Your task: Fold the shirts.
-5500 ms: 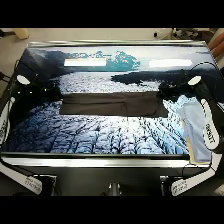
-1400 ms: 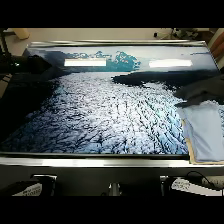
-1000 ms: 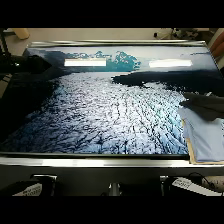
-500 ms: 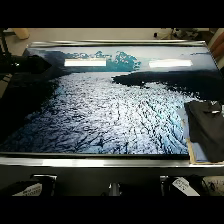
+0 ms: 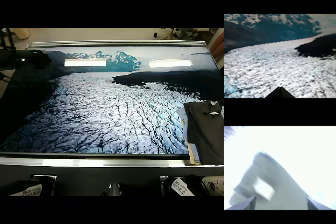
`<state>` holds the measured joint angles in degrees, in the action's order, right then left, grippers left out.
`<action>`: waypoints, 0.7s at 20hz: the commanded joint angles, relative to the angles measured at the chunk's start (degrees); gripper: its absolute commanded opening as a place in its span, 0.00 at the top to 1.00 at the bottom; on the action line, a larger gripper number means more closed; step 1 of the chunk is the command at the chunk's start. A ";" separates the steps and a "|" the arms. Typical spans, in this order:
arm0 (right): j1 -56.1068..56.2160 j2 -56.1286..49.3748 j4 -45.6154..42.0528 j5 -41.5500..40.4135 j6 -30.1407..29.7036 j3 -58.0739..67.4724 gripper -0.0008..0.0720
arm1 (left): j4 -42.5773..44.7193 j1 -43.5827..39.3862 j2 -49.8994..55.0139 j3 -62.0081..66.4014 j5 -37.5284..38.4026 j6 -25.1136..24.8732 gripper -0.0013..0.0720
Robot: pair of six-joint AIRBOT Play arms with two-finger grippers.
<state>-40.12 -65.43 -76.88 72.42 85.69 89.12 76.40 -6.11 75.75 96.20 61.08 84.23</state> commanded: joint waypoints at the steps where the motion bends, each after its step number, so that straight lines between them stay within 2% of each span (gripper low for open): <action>1: 21.40 -1.09 -5.44 -10.80 3.76 6.80 0.07 | 24.63 -6.51 5.51 4.68 3.89 11.87 0.88; 2: 27.21 -3.06 -9.53 -7.85 7.76 6.80 0.07 | 24.00 -7.21 7.17 4.66 5.95 11.87 0.62; 3: 31.82 -6.12 -10.82 -2.71 10.05 6.80 0.07 | 22.73 -8.00 9.16 4.66 9.77 11.89 0.23; 4: 34.77 -9.73 -9.75 3.43 10.75 6.80 0.07 | 21.00 -8.50 11.13 4.63 14.23 11.91 0.04; 6: 36.81 -16.37 -3.02 13.40 10.71 6.80 0.07 | 19.52 -8.98 15.15 4.31 22.73 11.58 0.06; 7: 36.79 -18.51 1.62 16.26 10.62 6.80 0.07 | 19.47 -8.98 15.47 2.86 20.90 11.72 0.06; 8: 36.70 -19.89 2.67 17.59 10.78 6.80 0.07 | 19.15 -8.96 15.15 1.42 17.75 13.09 0.06; 14: 36.70 -20.52 -2.93 20.68 10.73 6.80 0.06 | 19.15 -8.96 15.08 1.20 15.89 14.19 0.06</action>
<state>-4.10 -85.03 -78.94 89.93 96.07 95.81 95.26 -14.96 90.48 97.67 76.93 97.71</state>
